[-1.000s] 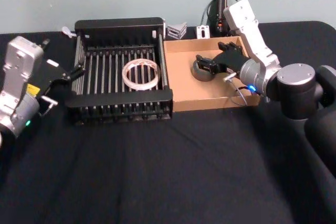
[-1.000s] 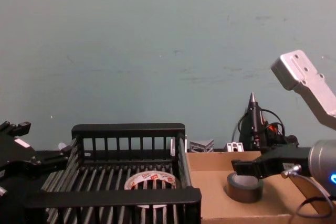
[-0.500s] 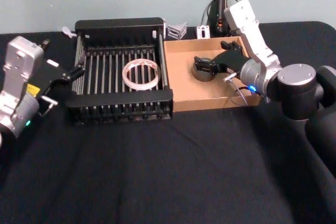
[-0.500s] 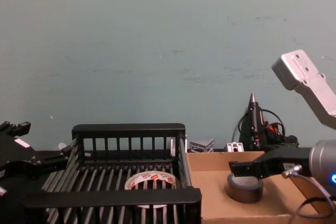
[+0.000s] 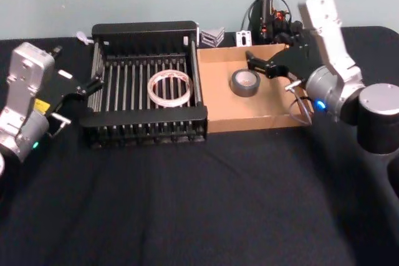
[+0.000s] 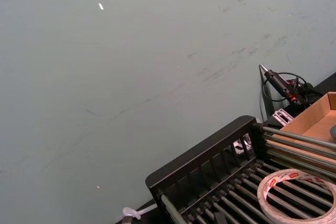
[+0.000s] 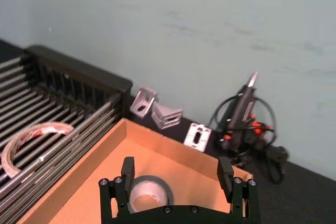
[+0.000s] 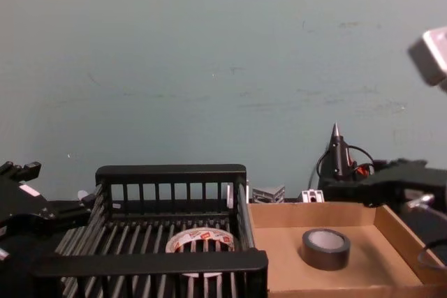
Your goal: Pick up the white tape and place it into the black box , Pick up the silver tape and place it into the brown box.
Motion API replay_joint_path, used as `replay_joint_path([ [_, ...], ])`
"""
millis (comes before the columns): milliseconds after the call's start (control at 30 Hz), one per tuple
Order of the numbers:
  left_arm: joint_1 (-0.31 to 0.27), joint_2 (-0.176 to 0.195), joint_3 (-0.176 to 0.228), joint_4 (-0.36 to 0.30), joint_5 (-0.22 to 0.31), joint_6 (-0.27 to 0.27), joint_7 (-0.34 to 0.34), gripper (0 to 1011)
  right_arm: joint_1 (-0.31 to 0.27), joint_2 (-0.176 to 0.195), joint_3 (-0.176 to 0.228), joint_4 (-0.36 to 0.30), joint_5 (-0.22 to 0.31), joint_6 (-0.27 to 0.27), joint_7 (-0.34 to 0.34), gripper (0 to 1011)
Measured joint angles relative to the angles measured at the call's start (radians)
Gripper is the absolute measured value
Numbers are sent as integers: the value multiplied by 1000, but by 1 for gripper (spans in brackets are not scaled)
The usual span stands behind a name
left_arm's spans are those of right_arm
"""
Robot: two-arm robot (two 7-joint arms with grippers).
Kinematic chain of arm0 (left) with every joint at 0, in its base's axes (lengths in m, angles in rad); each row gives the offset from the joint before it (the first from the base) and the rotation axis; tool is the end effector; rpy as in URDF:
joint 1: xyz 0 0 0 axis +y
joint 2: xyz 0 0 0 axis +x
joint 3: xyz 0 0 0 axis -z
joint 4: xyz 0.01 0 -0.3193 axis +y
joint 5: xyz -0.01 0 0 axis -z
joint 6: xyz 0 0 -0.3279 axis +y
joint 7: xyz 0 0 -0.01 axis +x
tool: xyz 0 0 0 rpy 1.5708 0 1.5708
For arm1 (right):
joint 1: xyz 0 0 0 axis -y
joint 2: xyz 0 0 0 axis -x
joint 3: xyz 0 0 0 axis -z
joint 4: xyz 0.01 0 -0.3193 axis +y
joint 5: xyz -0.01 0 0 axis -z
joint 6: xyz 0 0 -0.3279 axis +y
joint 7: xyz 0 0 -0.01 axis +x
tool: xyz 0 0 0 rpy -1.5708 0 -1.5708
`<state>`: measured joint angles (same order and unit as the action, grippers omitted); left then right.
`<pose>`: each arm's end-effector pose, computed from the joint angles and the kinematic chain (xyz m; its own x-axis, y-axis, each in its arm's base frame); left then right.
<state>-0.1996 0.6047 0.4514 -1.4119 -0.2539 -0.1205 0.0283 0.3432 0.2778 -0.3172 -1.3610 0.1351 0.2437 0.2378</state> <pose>0.3809 0.0943 -0.3295 0.2922 0.8803 0.3738 -0.9553 0.2873 0.0703 0.4417 -0.0086 -0.2832 0.4420 -0.8808 0.1699 0.8858 0.3986 -0.2378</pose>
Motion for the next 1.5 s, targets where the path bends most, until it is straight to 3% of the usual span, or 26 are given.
replay_joint_path([
  [133,0,0,0,0,0,0,0,1001,-58,8,40,-73,5,-22,-20,1003],
  [267,0,0,0,0,0,0,0,1001,-118,14,75,-127,3,-77,-44,1002],
  [367,0,0,0,0,0,0,0,1001,-174,15,97,-156,-11,-148,-63,1003],
  [467,0,0,0,0,0,0,0,1001,-203,13,106,-159,-29,-207,-76,1002],
  [533,0,0,0,0,0,0,0,1001,-234,6,115,-152,-53,-280,-97,1003],
  [600,0,0,0,0,0,0,0,1001,-239,4,116,-149,-58,-294,-102,1003],
  [667,0,0,0,0,0,0,0,1001,-257,-7,124,-134,-73,-340,-114,1002],
  [1033,0,0,0,0,0,0,0,1001,-260,-38,140,-84,-106,-358,-121,1003],
  [1500,0,0,0,0,0,0,0,1001,-261,-36,140,-87,-105,-357,-120,1003],
])
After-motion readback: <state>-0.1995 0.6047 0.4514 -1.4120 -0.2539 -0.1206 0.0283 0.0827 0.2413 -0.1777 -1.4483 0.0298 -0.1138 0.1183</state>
